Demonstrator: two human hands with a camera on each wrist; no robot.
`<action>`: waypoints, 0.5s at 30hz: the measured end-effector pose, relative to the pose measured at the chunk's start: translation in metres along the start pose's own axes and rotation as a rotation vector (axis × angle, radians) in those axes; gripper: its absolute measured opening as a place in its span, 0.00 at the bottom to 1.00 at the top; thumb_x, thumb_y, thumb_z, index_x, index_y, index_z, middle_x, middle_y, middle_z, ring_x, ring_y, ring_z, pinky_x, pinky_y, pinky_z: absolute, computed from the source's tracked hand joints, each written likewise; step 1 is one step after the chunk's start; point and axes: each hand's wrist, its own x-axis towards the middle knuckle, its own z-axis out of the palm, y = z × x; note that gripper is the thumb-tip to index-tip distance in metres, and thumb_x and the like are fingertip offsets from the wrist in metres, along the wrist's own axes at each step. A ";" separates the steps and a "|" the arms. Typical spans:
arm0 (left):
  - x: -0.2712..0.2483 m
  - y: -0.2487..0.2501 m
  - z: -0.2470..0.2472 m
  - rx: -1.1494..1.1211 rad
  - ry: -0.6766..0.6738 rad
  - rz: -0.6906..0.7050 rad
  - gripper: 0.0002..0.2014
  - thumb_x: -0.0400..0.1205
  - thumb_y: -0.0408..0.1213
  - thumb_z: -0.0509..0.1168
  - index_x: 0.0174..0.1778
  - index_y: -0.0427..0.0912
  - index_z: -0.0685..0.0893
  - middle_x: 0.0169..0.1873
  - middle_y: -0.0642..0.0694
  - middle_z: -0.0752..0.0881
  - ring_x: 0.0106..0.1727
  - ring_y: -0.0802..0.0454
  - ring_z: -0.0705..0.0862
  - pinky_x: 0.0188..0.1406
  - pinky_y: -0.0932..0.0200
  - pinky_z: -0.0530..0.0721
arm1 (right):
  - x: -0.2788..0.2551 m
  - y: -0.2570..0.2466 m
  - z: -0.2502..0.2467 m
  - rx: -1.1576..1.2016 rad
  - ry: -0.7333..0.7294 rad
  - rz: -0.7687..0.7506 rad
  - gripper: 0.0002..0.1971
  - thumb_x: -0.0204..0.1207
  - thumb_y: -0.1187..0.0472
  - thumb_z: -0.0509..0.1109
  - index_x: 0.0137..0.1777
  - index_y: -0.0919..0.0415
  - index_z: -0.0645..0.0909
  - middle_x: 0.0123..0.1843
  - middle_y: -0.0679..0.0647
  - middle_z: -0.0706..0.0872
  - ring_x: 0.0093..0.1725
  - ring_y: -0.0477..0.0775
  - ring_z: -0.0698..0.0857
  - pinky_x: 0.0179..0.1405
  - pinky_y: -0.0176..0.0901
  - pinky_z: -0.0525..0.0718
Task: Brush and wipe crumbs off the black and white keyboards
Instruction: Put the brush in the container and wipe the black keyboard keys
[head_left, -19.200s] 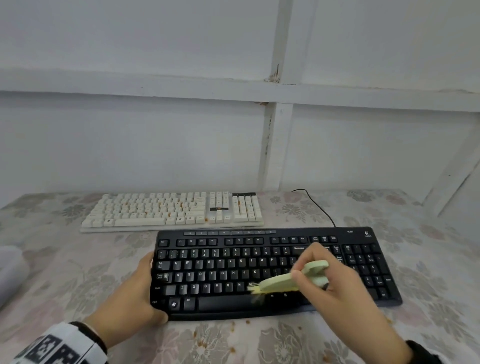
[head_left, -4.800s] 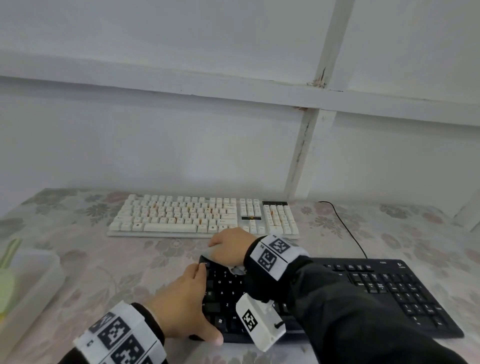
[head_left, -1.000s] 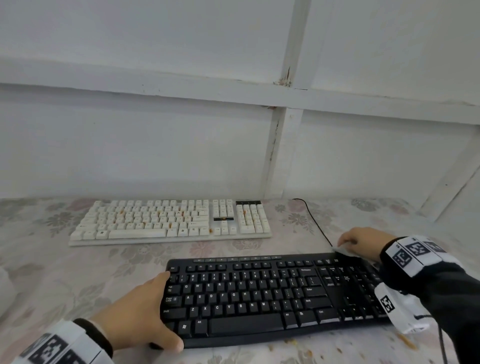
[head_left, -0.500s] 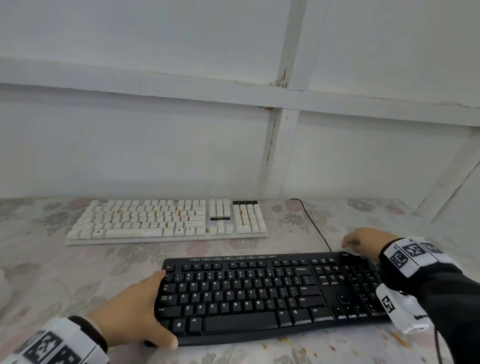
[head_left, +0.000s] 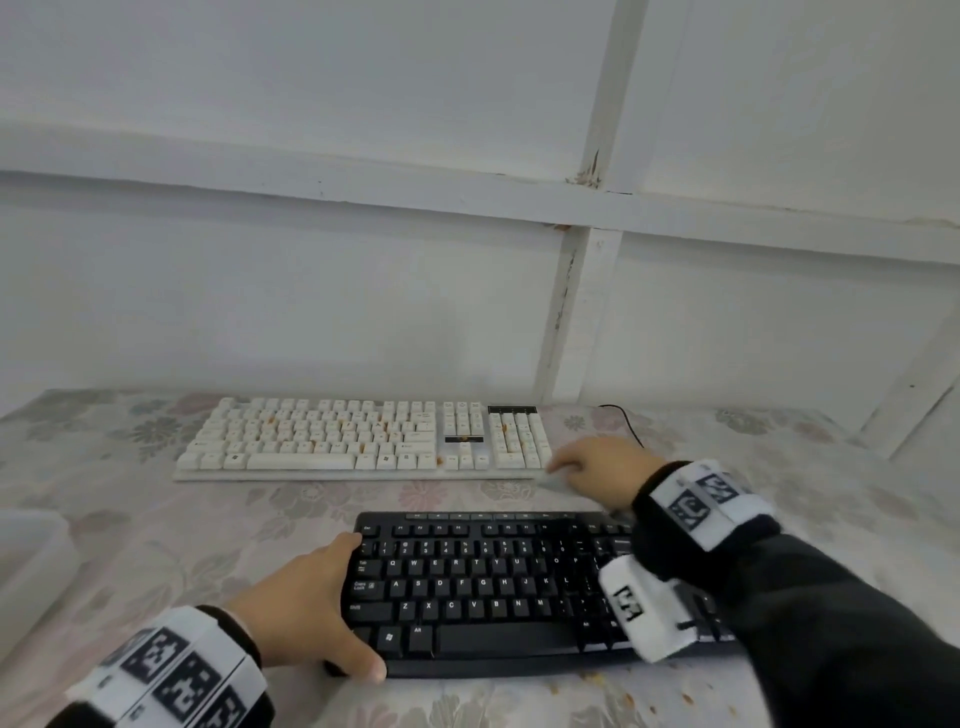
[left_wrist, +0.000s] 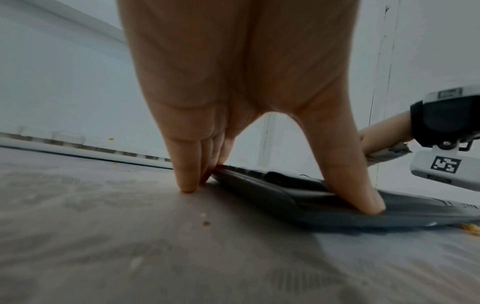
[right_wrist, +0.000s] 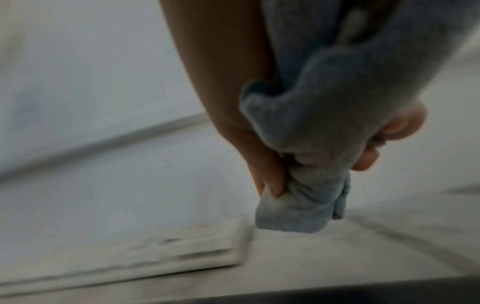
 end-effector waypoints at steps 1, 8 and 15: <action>0.000 0.000 0.000 -0.009 -0.002 -0.005 0.45 0.58 0.46 0.82 0.65 0.57 0.61 0.57 0.61 0.78 0.58 0.62 0.78 0.58 0.66 0.77 | 0.002 -0.025 0.006 0.044 -0.023 -0.059 0.16 0.83 0.49 0.59 0.65 0.52 0.80 0.51 0.44 0.84 0.30 0.39 0.76 0.28 0.27 0.72; -0.001 -0.004 -0.003 -0.041 -0.021 -0.034 0.48 0.58 0.45 0.82 0.71 0.54 0.61 0.59 0.59 0.79 0.61 0.59 0.78 0.63 0.61 0.77 | 0.047 -0.132 0.052 -0.060 -0.063 -0.323 0.16 0.84 0.57 0.60 0.68 0.55 0.80 0.70 0.54 0.81 0.65 0.56 0.81 0.66 0.49 0.79; -0.002 -0.003 -0.002 -0.065 -0.025 -0.035 0.46 0.59 0.43 0.82 0.69 0.54 0.62 0.59 0.59 0.79 0.62 0.59 0.77 0.64 0.62 0.75 | 0.050 -0.125 0.064 -0.189 -0.074 -0.228 0.16 0.84 0.58 0.58 0.57 0.67 0.84 0.55 0.60 0.87 0.42 0.56 0.80 0.49 0.47 0.83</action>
